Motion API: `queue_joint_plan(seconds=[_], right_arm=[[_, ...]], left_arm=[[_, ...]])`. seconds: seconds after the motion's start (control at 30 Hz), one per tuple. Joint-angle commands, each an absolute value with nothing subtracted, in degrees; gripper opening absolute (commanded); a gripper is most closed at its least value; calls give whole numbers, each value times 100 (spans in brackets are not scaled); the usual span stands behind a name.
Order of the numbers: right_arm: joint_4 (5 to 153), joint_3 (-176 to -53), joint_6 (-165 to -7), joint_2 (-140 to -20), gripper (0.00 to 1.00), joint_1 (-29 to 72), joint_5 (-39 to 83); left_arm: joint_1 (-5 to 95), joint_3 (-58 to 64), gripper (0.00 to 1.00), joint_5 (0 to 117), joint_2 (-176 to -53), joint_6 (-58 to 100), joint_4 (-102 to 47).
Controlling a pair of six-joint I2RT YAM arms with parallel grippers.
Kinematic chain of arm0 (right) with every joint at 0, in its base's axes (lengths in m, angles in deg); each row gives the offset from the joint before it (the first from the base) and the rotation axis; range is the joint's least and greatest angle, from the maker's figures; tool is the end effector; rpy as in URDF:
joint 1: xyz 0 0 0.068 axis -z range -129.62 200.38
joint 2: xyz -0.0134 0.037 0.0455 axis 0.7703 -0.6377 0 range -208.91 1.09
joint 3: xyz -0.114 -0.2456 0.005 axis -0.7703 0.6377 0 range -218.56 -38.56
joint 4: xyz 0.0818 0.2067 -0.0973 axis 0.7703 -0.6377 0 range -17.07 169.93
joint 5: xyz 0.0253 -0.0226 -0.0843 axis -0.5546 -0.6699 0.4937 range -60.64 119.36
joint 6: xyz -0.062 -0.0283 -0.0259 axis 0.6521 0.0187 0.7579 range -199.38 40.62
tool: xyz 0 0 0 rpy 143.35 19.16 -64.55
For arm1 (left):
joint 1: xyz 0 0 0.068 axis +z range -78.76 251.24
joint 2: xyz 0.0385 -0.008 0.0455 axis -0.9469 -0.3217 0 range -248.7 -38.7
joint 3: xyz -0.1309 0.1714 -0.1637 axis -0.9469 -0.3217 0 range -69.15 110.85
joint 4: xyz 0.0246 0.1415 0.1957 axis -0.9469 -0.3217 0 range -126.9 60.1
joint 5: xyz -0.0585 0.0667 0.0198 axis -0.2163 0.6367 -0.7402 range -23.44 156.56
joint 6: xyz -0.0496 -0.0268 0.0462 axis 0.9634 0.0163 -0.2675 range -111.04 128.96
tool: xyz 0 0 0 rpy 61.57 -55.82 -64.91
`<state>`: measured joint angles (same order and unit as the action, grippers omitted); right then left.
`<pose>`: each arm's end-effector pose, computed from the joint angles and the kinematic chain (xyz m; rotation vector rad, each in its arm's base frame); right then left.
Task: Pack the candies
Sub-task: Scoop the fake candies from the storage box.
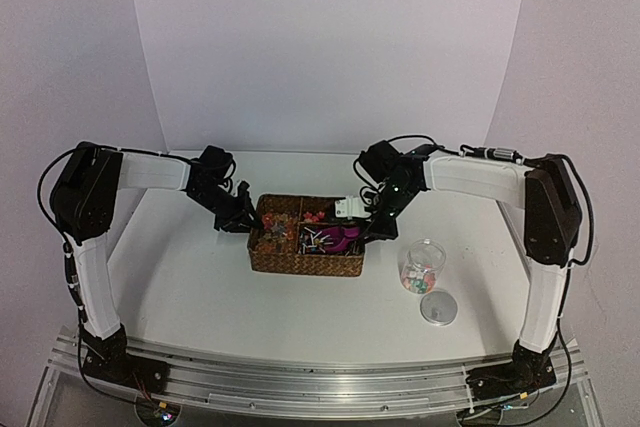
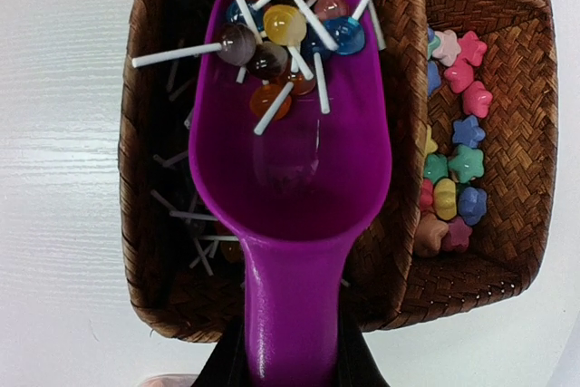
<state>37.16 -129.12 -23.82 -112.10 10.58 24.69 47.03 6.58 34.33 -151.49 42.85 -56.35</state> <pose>0.3115 0.2660 0.2009 -2.0166 1.8036 0.0286 0.3451 -0.1906 0.1551 -0.0471 2.8347 -1.0375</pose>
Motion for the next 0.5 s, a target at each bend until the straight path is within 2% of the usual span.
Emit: queue_joint_plan(seconds=[0.0, 0.47], right_arm=[[3632, -12818, -2488, -10796, 0, 1072, 2213], [3801, -12337, -2661, -10324, 0, 1411, 1680]], left_arm=[[4628, 782, 19, 3294, -15171, 4258, -5602], [4628, 775, 19, 3287, -15164, 4258, -5600]])
